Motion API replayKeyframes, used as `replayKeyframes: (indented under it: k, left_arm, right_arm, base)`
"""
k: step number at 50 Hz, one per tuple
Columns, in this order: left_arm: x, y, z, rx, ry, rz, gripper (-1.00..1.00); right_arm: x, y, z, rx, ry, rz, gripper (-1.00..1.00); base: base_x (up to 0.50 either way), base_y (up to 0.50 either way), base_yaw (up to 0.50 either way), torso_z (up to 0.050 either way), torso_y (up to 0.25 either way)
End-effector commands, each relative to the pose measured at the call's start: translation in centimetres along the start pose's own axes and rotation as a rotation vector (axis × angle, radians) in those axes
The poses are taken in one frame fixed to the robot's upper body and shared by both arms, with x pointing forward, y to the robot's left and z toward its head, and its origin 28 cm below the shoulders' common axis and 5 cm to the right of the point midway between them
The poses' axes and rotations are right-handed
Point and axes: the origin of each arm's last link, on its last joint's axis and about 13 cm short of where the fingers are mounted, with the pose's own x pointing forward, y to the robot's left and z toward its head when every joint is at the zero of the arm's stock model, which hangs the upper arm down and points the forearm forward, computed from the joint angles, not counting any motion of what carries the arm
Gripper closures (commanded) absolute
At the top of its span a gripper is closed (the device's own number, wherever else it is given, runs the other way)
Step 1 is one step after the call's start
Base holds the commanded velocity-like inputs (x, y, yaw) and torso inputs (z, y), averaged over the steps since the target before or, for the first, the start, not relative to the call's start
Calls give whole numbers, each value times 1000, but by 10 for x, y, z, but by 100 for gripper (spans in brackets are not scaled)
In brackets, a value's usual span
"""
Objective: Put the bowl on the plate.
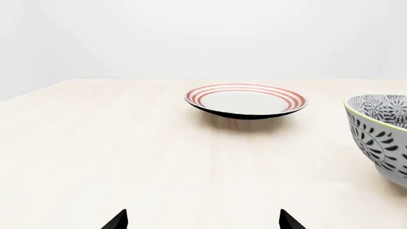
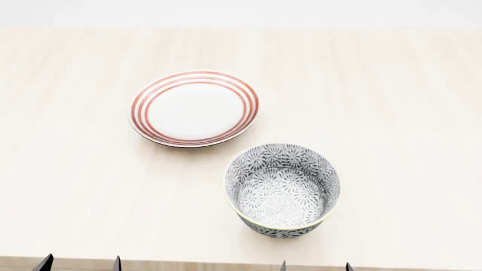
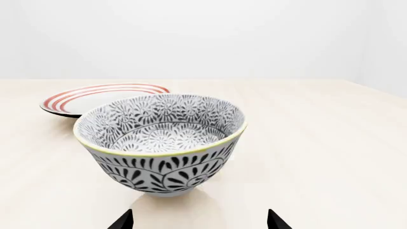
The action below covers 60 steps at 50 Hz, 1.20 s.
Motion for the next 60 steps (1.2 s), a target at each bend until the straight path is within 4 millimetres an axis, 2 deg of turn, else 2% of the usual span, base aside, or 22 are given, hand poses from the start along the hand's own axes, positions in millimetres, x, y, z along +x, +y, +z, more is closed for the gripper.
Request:
replayKeyframes:
  k: [1,20,21,22,23,33,37,38,40,42,48,53,60]
  left_arm:
    - [0,0,1,0,0,0,-100]
    - [-1,-2,0,16,19,-10,-100]
    - [-1,-1,19,-17,11,-75,-100]
    - [-1,-1,-1,17,21,-11,-100]
    - [-1,-1,-2,17,21,-11,-100]
    - [-2,-1,-1,10,22,-11,-100]
    - [0,1,8,31,-56,6,-100]
    - [2,4,23,23,-133,26,-100]
    - [4,8,36,48,-212,60,-100]
    - [7,17,67,66,-385,131,-100]
    - [-2,35,118,86,-647,279,-100]
    - [-7,40,133,70,-732,331,-100]
    - [-10,41,135,37,-767,359,-100]
  right_arm:
    - [-1,1,1,4,-4,4,-100]
    - [-2,1,0,4,1,0,-100]
    - [-4,-2,9,-17,46,-44,-100]
    - [-2,1,0,4,3,-1,-100]
    - [-2,1,-1,4,3,-1,-100]
    - [-1,1,-1,4,4,-1,-100]
    - [0,-1,4,12,-14,-12,-100]
    - [3,-3,13,16,-65,-30,-100]
    - [5,-6,25,16,-118,-42,-100]
    - [11,-12,53,47,-237,-80,-100]
    - [9,-26,110,85,-559,-171,-100]
    - [2,-34,133,169,-734,-242,-100]
    - [-3,-38,140,234,-828,-270,-100]
  base:
    - [0,0,0,0,0]
    - [0,0,0,0,0]
    - [0,0,0,0,0]
    - [0,0,0,0,0]
    - [0,0,0,0,0]
    - [0,0,0,0,0]
    - [0,0,0,0,0]
    - [0,0,0,0,0]
    - [0,0,0,0,0]
    - [0,0,0,0,0]
    - [0,0,0,0,0]
    - [0,0,0,0,0]
    - [73,0,0,0,0]
